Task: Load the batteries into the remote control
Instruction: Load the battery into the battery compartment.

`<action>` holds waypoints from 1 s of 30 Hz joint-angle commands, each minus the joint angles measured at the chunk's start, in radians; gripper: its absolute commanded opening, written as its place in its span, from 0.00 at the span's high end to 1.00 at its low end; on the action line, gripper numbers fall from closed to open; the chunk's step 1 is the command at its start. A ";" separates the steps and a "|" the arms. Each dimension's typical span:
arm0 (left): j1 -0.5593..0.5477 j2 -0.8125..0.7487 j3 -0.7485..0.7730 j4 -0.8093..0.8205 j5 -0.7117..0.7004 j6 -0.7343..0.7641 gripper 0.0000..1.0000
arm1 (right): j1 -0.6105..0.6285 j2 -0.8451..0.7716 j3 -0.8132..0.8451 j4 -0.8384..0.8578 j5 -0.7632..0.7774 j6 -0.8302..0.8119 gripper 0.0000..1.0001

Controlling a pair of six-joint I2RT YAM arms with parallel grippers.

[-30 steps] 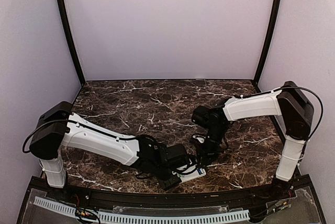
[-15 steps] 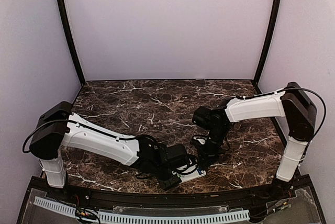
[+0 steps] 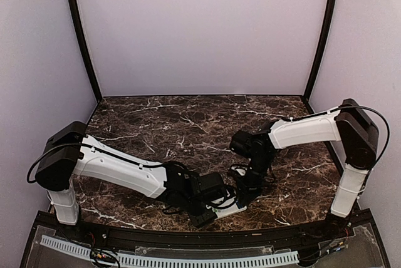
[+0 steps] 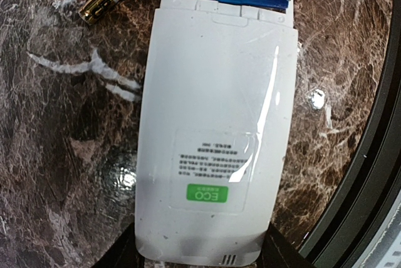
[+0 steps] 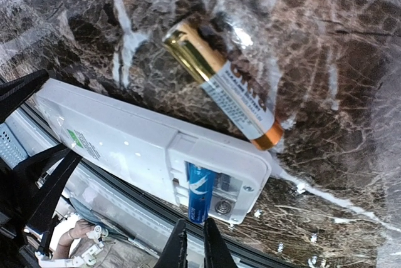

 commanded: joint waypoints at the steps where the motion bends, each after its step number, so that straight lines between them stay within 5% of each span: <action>1: -0.008 0.044 -0.029 -0.033 0.015 0.006 0.46 | 0.014 0.016 -0.006 0.018 -0.018 0.007 0.91; 30: -0.009 0.052 -0.031 -0.031 0.016 0.009 0.46 | 0.020 0.091 -0.008 0.092 0.023 0.015 1.00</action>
